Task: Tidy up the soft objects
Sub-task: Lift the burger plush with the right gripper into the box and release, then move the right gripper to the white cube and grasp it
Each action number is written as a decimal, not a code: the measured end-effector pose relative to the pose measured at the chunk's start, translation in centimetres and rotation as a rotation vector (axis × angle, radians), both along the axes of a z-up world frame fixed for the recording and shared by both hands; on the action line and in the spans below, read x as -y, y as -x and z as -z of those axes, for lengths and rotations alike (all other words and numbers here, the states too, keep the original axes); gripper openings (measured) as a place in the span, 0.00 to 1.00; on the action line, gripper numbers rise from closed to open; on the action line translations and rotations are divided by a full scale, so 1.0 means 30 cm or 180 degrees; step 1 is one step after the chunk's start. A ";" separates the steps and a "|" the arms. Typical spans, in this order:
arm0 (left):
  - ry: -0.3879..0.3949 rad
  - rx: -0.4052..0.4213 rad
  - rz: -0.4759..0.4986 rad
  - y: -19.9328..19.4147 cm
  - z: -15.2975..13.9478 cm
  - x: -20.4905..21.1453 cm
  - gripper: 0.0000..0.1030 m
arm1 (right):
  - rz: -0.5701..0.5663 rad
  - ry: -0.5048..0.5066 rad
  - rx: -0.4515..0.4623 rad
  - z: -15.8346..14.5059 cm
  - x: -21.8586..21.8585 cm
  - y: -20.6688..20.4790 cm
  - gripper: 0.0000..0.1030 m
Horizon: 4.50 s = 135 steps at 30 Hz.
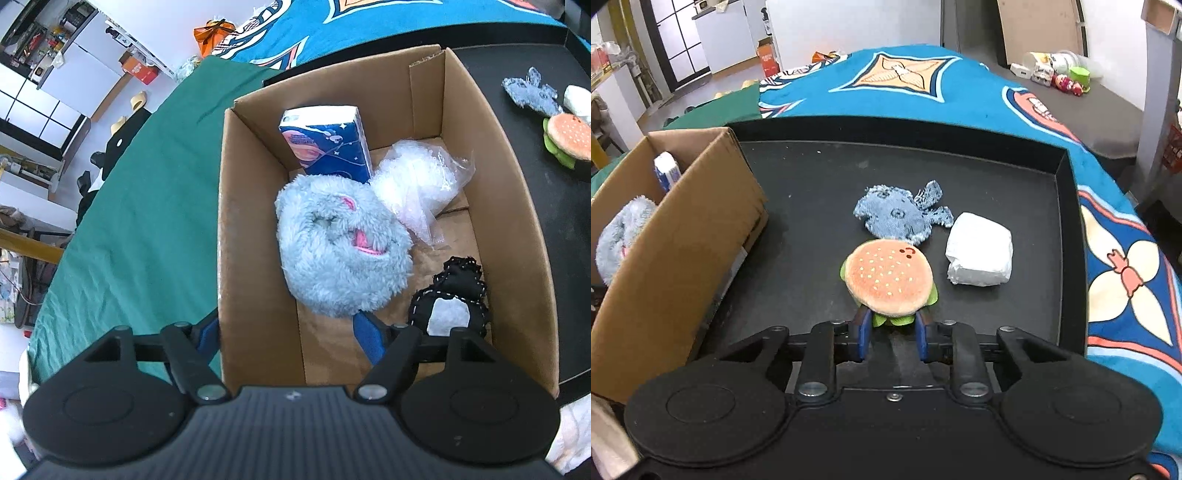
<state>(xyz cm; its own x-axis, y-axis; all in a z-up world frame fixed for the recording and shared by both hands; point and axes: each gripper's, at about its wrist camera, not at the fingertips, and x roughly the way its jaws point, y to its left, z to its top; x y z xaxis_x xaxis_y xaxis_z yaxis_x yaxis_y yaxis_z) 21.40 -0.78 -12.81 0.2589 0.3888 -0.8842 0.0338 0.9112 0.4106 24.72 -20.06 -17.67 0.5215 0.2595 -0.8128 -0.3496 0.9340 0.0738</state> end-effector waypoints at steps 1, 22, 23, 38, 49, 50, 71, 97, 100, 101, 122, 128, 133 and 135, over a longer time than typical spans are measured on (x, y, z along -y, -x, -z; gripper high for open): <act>0.0013 0.0007 -0.0006 0.002 -0.002 -0.003 0.70 | 0.0004 0.0004 0.0020 -0.005 0.001 0.001 0.21; 0.0363 0.0180 -0.0164 0.035 -0.059 -0.093 0.70 | -0.0030 -0.0131 0.0309 -0.215 -0.028 0.100 0.20; 0.0407 0.0162 -0.0176 0.038 -0.063 -0.102 0.70 | -0.0045 -0.0130 0.0318 -0.228 -0.034 0.106 0.20; 0.0931 0.0194 -0.0132 0.076 -0.121 -0.197 0.67 | -0.0267 -0.0147 0.0439 -0.364 -0.173 0.196 0.20; 0.1164 0.0185 -0.0177 0.088 -0.081 -0.251 0.42 | -0.0553 -0.0136 0.0437 -0.403 -0.322 0.256 0.20; 0.1167 0.0185 -0.0175 0.087 -0.078 -0.252 0.41 | -0.0571 -0.0139 0.0432 -0.406 -0.333 0.260 0.20; 0.1577 0.0075 -0.0353 0.095 -0.024 -0.350 0.11 | -0.0998 -0.0070 0.0411 -0.386 -0.544 0.331 0.37; 0.1228 0.0056 -0.0300 0.077 -0.042 -0.284 0.26 | -0.0467 -0.0038 0.0232 -0.331 -0.324 0.285 0.57; 0.1082 0.0032 -0.0224 0.075 -0.042 -0.257 0.38 | -0.0397 -0.0078 0.0232 -0.321 -0.288 0.276 0.59; 0.1036 0.0022 -0.0196 0.074 -0.041 -0.247 0.39 | -0.0373 -0.0088 0.0230 -0.317 -0.277 0.272 0.61; 0.0368 0.0119 -0.0021 0.060 -0.067 -0.118 0.51 | 0.0224 -0.0429 0.0253 -0.224 -0.015 0.149 0.85; 0.0258 0.0099 -0.0016 0.041 -0.061 -0.078 0.51 | 0.0501 -0.0511 0.0184 -0.174 0.067 0.087 0.85; 0.0076 0.0012 0.0163 0.025 -0.038 -0.029 0.51 | 0.0609 -0.0486 0.0157 -0.138 0.108 0.037 0.85; -0.0048 -0.0038 0.0206 0.020 -0.024 -0.014 0.51 | 0.0636 -0.0467 0.0131 -0.124 0.120 0.015 0.85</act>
<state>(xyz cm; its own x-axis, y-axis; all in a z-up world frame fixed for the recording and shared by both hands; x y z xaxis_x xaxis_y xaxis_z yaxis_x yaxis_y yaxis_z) 20.80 -0.37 -12.09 0.2735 0.3849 -0.8815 0.0973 0.9007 0.4234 24.29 -23.67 -13.95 0.6063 0.2615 -0.7510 -0.1646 0.9652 0.2031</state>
